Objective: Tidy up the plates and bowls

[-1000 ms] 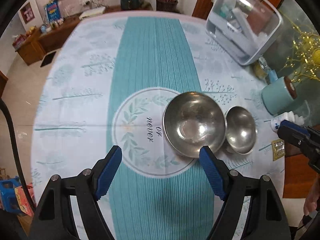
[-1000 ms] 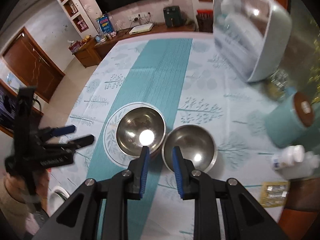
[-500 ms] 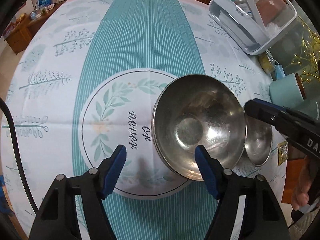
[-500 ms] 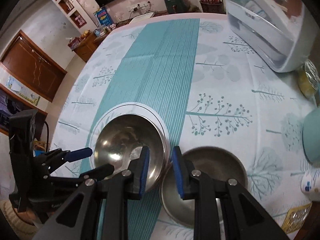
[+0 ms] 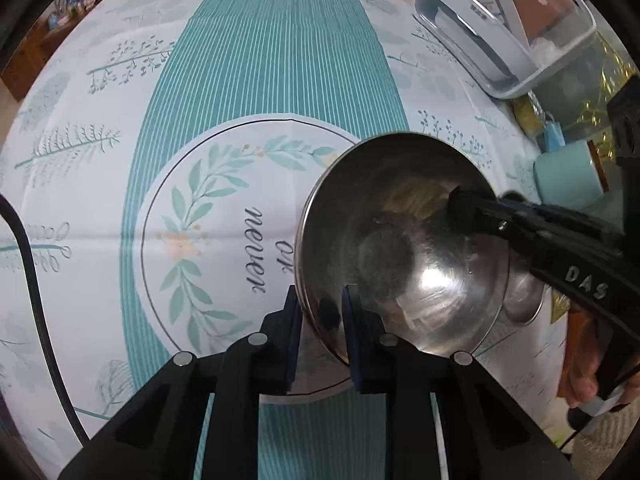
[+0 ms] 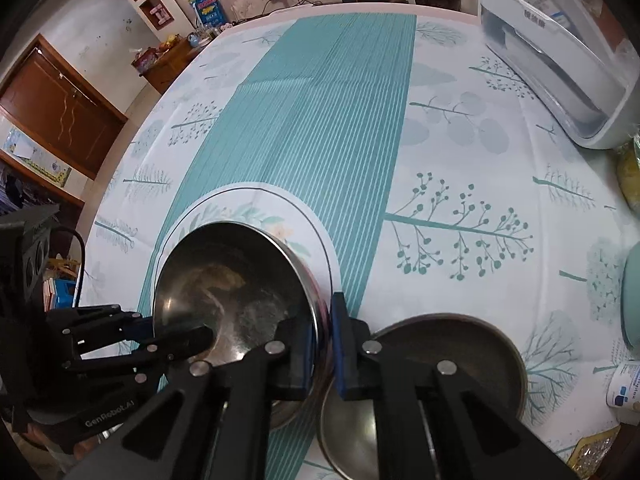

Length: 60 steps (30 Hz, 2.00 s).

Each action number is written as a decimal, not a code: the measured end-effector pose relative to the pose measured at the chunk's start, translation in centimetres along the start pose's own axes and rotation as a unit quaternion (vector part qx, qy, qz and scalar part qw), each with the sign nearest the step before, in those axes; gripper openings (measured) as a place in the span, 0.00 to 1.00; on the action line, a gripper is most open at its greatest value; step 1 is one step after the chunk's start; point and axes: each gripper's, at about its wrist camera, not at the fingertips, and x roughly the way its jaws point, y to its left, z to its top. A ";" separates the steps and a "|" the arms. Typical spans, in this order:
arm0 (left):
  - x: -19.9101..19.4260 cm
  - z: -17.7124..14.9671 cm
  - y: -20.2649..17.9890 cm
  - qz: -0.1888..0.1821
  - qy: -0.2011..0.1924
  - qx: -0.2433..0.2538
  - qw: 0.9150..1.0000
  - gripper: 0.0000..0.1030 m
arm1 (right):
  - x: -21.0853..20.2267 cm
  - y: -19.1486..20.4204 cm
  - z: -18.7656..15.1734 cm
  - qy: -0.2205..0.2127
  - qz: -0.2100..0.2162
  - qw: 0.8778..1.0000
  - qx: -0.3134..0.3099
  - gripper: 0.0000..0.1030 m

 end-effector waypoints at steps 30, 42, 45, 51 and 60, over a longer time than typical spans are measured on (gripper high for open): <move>-18.6 -17.0 -5.8 -0.002 -0.009 0.097 0.995 0.17 | -15.9 6.0 -16.6 0.004 0.089 0.996 0.024 0.09; -21.7 -24.6 -7.7 0.003 -0.013 0.109 0.994 0.17 | -19.8 8.0 -23.1 -0.009 0.097 0.995 0.026 0.09; -22.0 -25.8 -8.0 -0.002 -0.013 0.111 0.994 0.17 | -20.3 8.4 -24.5 -0.009 0.093 0.995 0.028 0.09; -21.5 -28.2 -8.1 -0.005 -0.004 0.115 0.993 0.17 | -21.1 9.5 -27.3 -0.023 0.073 0.997 0.016 0.10; -17.1 -33.2 -7.0 -0.010 0.032 0.108 0.994 0.17 | -18.8 9.7 -32.4 -0.009 0.080 0.996 0.038 0.12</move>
